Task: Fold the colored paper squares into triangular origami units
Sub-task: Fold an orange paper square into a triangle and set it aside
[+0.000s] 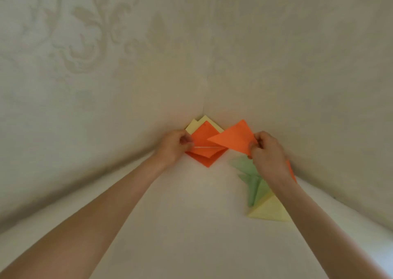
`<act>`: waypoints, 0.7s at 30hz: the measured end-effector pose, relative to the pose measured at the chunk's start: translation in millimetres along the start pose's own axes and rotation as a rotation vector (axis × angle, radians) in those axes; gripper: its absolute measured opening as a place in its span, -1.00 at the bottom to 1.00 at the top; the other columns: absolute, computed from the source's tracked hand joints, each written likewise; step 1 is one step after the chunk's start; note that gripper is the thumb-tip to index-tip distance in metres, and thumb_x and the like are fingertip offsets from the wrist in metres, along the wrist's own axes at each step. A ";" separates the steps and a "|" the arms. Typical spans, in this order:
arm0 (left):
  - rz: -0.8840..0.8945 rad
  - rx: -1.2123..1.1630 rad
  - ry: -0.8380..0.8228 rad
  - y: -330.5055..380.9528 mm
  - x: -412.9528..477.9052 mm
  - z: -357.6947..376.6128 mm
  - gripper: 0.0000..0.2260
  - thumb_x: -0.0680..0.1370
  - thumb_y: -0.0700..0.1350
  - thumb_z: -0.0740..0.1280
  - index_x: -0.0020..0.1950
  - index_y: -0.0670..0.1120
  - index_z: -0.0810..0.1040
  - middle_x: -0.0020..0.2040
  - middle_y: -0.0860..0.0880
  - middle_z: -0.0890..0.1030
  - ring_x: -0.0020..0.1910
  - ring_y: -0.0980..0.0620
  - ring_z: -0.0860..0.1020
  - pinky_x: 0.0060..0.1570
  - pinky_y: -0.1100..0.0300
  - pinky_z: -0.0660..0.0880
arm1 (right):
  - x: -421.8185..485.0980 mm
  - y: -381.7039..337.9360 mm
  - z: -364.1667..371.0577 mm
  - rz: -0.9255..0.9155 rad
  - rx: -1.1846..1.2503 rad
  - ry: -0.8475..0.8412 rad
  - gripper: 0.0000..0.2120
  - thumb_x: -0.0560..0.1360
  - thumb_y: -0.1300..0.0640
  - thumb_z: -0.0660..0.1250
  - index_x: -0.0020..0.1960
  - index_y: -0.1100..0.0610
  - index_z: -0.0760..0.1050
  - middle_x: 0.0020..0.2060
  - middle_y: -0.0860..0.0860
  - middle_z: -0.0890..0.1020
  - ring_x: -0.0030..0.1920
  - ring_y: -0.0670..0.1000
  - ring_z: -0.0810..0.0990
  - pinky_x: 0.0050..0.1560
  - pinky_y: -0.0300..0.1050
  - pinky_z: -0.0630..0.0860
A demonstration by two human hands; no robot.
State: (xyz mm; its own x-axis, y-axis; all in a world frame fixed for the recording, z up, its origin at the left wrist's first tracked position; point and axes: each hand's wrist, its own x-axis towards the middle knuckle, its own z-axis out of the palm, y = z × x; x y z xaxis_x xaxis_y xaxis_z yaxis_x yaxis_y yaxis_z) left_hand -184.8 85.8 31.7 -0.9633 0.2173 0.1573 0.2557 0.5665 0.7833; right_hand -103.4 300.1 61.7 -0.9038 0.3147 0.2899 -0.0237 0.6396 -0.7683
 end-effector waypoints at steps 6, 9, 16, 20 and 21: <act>-0.074 0.248 -0.222 2.5 17.1 13.0 -0.64 0.40 -0.13 0.51 0.12 -0.13 0.50 -0.02 -0.02 0.46 -0.02 -0.03 0.46 0.04 0.13 0.42 | 2.8 8.9 0.5 0.002 0.046 0.020 -0.87 0.51 0.33 0.17 -0.16 0.17 0.43 -0.32 -0.02 0.49 -0.27 0.02 0.44 -0.40 -0.42 0.29; -0.167 0.323 -0.334 17.1 10.7 5.6 -0.72 0.40 -0.11 0.51 0.04 -0.12 0.52 -0.09 -0.03 0.49 -0.10 0.00 0.46 -0.16 0.20 0.39 | -2.4 7.9 -0.8 -0.015 0.098 0.024 -0.88 0.53 0.30 0.19 -0.15 0.16 0.43 -0.30 0.02 0.53 -0.27 0.05 0.47 -0.29 -0.33 0.37; -0.450 -0.533 -0.210 20.3 -40.3 -11.8 -0.81 0.53 -0.32 0.33 -0.21 -0.09 0.44 -0.31 0.00 0.57 -0.33 0.10 0.53 -0.32 0.32 0.50 | -20.0 -19.7 -23.2 0.120 0.649 0.018 -0.83 0.49 0.34 0.30 -0.19 0.11 0.45 -0.41 -0.04 0.58 -0.38 -0.09 0.53 -0.29 -0.20 0.45; -0.474 -0.965 -0.087 13.8 -63.3 1.3 -0.82 0.53 -0.41 0.24 -0.14 -0.15 0.44 -0.32 -0.04 0.65 -0.37 0.10 0.63 -0.28 0.22 0.61 | -44.5 -24.8 -15.8 0.245 0.777 -0.178 -0.93 0.49 0.34 0.30 -0.13 0.20 0.47 -0.25 0.12 0.59 -0.28 0.04 0.57 -0.31 -0.19 0.50; -0.470 -1.003 -0.057 14.0 -64.8 4.3 -0.82 0.53 -0.42 0.24 -0.13 -0.16 0.45 -0.33 -0.04 0.65 -0.38 0.10 0.63 -0.30 0.22 0.61 | -50.2 -25.4 -10.9 0.264 0.759 -0.192 -0.95 0.48 0.34 0.30 -0.11 0.21 0.48 -0.23 0.13 0.60 -0.26 0.05 0.57 -0.29 -0.16 0.50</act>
State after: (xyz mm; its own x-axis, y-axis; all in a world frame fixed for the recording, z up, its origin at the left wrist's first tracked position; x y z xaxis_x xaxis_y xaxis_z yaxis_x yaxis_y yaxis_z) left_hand -118.5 83.1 29.9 -0.9355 0.2005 -0.2908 -0.3405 -0.2929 0.8935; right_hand -52.8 275.7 72.8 -0.9757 0.2192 -0.0038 -0.0203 -0.1078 -0.9940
